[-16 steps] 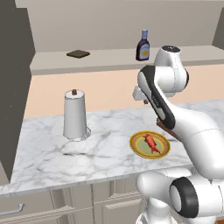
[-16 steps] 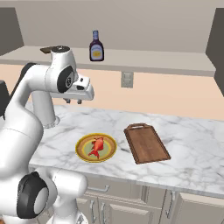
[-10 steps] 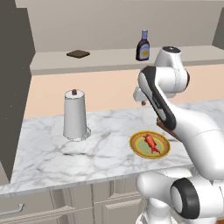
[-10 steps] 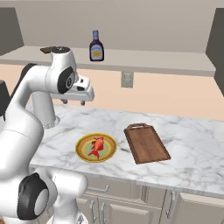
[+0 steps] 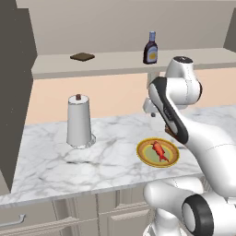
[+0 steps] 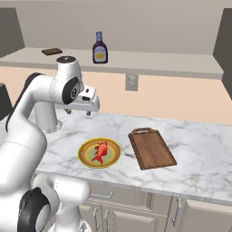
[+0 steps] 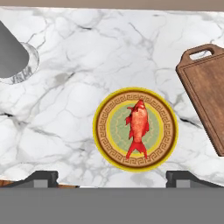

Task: Pick the fish from the plate and place it on the cutting board. Then pick the condiment bottle from the cabinet and place it next to the cutting board.

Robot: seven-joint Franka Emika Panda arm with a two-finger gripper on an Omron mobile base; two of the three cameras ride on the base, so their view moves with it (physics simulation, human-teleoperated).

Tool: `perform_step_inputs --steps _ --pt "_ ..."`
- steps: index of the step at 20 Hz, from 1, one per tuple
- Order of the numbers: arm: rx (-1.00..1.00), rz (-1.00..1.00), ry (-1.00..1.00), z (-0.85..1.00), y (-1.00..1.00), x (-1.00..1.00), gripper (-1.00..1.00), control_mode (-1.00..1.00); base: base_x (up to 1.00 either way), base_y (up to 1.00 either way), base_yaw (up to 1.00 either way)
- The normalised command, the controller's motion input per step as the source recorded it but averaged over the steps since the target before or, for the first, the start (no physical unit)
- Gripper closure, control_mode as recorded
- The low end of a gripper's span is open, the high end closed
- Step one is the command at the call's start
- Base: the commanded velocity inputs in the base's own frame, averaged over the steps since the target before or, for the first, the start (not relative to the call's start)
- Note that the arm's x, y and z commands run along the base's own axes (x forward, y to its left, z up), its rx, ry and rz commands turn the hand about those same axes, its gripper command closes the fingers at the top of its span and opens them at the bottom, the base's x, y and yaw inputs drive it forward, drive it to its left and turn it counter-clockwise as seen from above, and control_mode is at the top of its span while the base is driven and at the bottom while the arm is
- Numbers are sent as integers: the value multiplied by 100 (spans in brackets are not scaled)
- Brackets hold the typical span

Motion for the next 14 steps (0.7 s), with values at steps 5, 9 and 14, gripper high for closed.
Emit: perform_step_inputs --steps 5,9,14 --pt "0 0 0 -31 -14 -11 -100 -100 0 0 0" --pt "0 0 0 -34 -14 -11 -100 -100 0 0 0" --pt "0 0 0 -39 -12 -10 -100 -100 0 0 0"
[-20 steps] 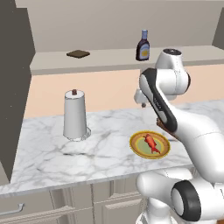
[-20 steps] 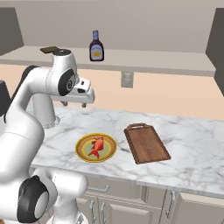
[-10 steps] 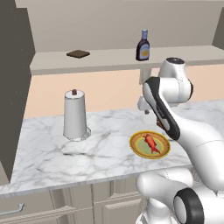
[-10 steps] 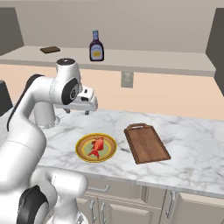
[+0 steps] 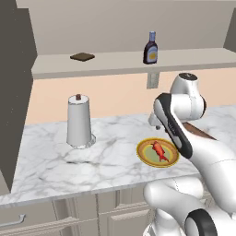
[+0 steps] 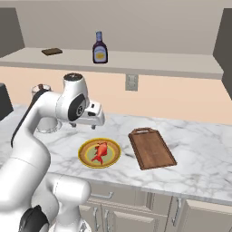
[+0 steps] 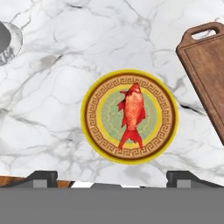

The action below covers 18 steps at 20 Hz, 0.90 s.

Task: Pick the fish from the plate and place it on the cutting board. Then pick the condiment bottle from the cabinet and place it next to the cutting board.

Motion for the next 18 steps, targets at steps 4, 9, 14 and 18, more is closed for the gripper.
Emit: perform_step_inputs --steps 4,9,14,18 --pt "0 0 0 -38 -10 -5 -100 -100 0 0 0" --pt "0 0 0 -35 -5 0 -100 -100 0 0 0" --pt "0 0 0 -31 0 0 -100 -100 0 0 0" --pt "0 0 0 -28 0 0 -100 -100 0 0 0"
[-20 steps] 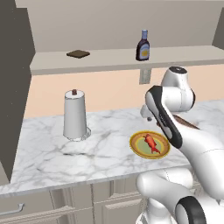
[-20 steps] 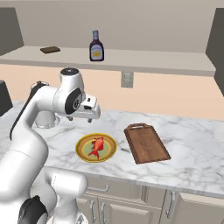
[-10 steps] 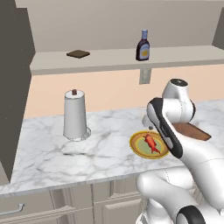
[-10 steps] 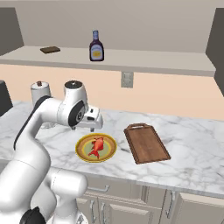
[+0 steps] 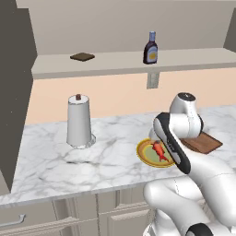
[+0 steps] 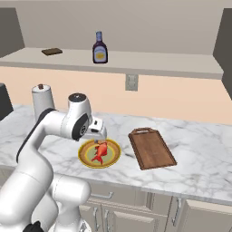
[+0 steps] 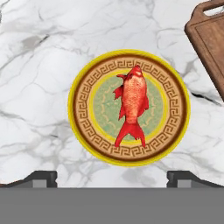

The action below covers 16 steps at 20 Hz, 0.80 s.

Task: Pick the fish from the plate and place it on the cutting board. Then pick the condiment bottle from the cabinet and place it next to the cutting board.

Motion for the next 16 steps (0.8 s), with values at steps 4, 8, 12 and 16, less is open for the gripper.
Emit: perform_step_inputs --steps 4,8,12,16 --pt "0 0 0 -26 0 0 -100 -100 0 0 0" --pt "0 0 0 -25 0 1 -100 -100 0 0 0" --pt "0 0 0 -17 -1 17 -100 -100 0 0 0" --pt "0 0 0 -16 -3 25 -100 -100 0 0 0"
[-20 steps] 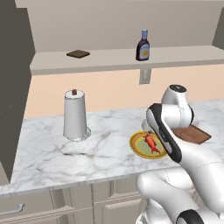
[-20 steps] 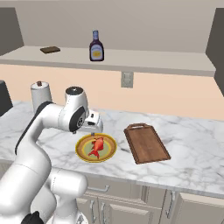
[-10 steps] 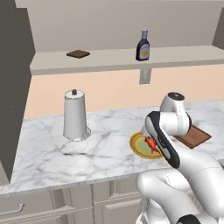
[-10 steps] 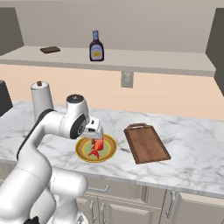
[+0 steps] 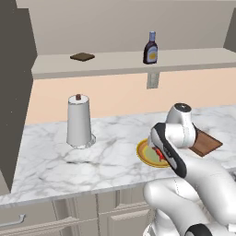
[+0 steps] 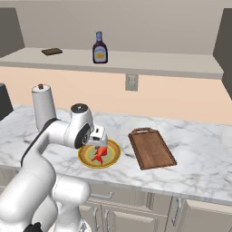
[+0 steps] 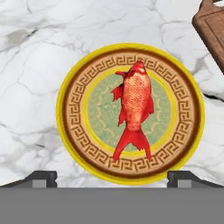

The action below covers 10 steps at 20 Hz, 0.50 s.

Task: Pick the fish from the plate and place it on the cutting board. Then pick the condiment bottle from the cabinet and place it next to the cutting board.

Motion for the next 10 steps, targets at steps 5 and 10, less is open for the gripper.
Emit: perform_step_inputs --steps 5,10 --pt "0 0 0 -13 -5 28 -100 -100 0 0 0" --pt "0 0 0 -10 -4 30 -100 -100 0 0 0"
